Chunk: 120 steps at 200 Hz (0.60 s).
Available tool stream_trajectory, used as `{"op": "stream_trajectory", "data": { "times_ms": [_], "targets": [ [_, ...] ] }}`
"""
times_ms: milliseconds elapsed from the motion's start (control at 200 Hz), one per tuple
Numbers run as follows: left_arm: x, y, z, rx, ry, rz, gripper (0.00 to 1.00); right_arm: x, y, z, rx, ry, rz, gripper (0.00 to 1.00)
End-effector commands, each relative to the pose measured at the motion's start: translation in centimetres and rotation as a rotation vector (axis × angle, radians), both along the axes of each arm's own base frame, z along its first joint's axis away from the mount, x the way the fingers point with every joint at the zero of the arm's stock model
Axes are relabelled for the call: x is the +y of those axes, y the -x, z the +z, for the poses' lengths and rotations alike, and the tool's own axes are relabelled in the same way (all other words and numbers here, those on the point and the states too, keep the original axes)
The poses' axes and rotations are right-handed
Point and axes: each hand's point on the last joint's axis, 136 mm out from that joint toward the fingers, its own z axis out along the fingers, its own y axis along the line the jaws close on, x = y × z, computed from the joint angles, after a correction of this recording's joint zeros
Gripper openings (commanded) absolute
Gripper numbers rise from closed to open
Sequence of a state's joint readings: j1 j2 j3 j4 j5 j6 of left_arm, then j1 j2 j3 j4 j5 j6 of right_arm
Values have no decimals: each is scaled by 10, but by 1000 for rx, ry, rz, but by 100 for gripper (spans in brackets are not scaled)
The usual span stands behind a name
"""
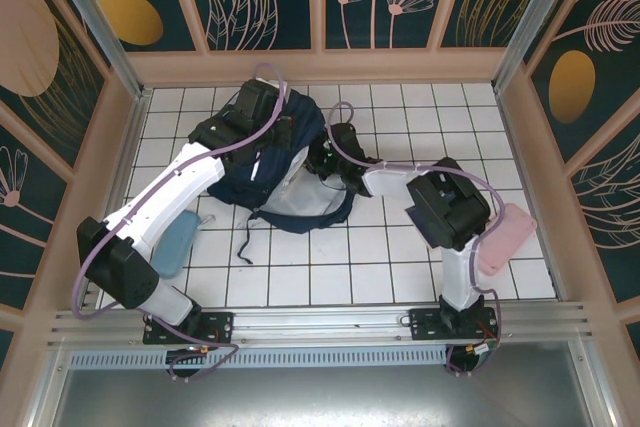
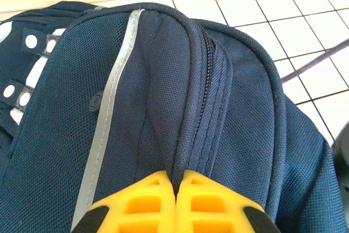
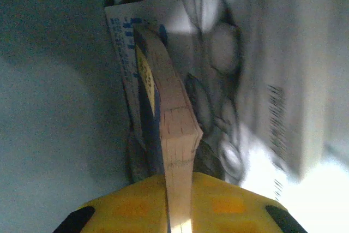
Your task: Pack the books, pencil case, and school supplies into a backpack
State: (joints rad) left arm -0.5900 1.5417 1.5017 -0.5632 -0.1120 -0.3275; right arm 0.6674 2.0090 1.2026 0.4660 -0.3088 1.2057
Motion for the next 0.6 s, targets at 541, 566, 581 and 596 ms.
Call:
{"op": "stream_trajectory", "data": {
  "times_ms": [541,566,581,596],
  "targets": [
    [-13,-19,59,-210,152,13,0,-139,83,22,71,331,-108,68],
    [-15,-18,56,-204,151,7,0,-153,83,23,68,365,-142,68],
    [-15,-18,53,-199,149,5,0,-162,83,22,71,384,-164,68],
    [-15,-18,50,-193,147,2,0,-170,84,20,76,407,-184,68]
  ]
}}
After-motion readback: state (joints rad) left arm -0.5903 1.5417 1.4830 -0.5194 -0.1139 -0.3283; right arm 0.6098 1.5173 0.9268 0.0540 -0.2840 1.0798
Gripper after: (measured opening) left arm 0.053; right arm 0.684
